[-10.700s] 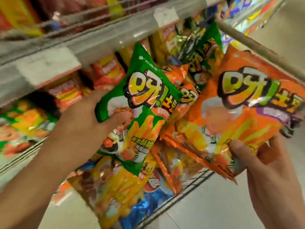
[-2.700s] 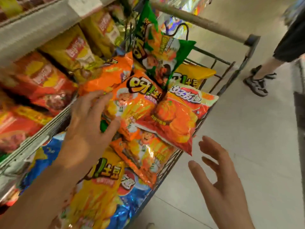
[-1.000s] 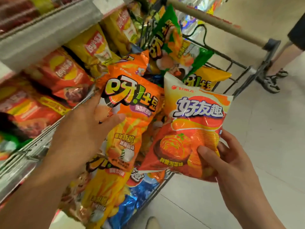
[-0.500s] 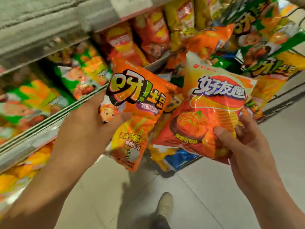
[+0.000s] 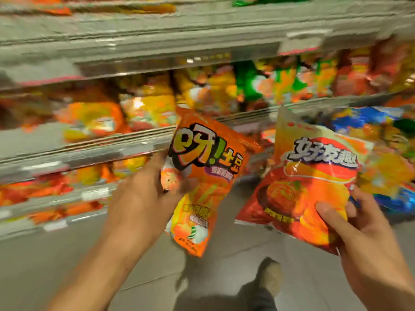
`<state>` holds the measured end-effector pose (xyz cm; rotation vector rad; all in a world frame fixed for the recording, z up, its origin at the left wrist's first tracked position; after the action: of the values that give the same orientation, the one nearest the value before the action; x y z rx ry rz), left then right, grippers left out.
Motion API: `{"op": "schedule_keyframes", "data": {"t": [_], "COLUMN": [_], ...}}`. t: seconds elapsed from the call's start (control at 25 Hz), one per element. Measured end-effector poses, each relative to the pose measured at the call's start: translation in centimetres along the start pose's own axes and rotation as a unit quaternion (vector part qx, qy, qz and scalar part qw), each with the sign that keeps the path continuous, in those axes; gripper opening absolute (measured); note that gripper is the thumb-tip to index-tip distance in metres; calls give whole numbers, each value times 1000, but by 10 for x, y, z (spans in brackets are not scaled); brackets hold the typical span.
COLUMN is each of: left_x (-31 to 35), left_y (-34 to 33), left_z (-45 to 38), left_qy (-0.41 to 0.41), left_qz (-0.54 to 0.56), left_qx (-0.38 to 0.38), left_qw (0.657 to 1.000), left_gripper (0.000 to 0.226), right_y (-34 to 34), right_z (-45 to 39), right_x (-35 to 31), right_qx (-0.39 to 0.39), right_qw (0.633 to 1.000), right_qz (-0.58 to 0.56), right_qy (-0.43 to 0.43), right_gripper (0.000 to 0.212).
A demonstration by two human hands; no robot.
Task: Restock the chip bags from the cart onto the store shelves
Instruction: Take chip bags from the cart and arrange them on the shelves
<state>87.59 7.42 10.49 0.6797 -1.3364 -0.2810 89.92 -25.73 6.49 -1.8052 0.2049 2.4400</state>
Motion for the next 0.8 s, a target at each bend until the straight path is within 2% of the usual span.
{"op": "schedule_keyframes", "data": {"t": [0.24, 0.32, 0.44, 0.64, 0.8], "left_x": [-100, -122, -158, -195, -205], "left_y": [100, 118, 146, 194, 222], "left_z": [44, 47, 44, 9, -50], "left_qy": [55, 72, 105, 78, 54], "left_qz": [96, 131, 198, 185, 170], "left_qx": [87, 149, 262, 360, 384], "left_qw": [990, 977, 939, 911, 906], "left_gripper": [47, 42, 41, 36, 39], "right_y": [-127, -164, -223, -315, -365], "right_z": [49, 53, 48, 30, 4], "right_x": [16, 14, 19, 19, 11], "right_qx": [-82, -117, -184, -259, -287], "right_qw": [995, 991, 978, 961, 950], "right_qz": [49, 70, 102, 92, 107], "right_qy": [0, 8, 12, 31, 65], "right_gripper": [69, 66, 59, 61, 71]}}
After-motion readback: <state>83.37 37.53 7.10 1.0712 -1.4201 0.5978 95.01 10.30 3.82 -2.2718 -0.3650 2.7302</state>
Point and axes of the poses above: each hand's wrist, its own z-axis away from the middle knuckle, its own y-axis out of the back of the hand, x = y × z, the point moved 4 cm from there along -z, towards the middle knuckle, and after that the axes turned 5 degrees about z, right-handed, at the moved point
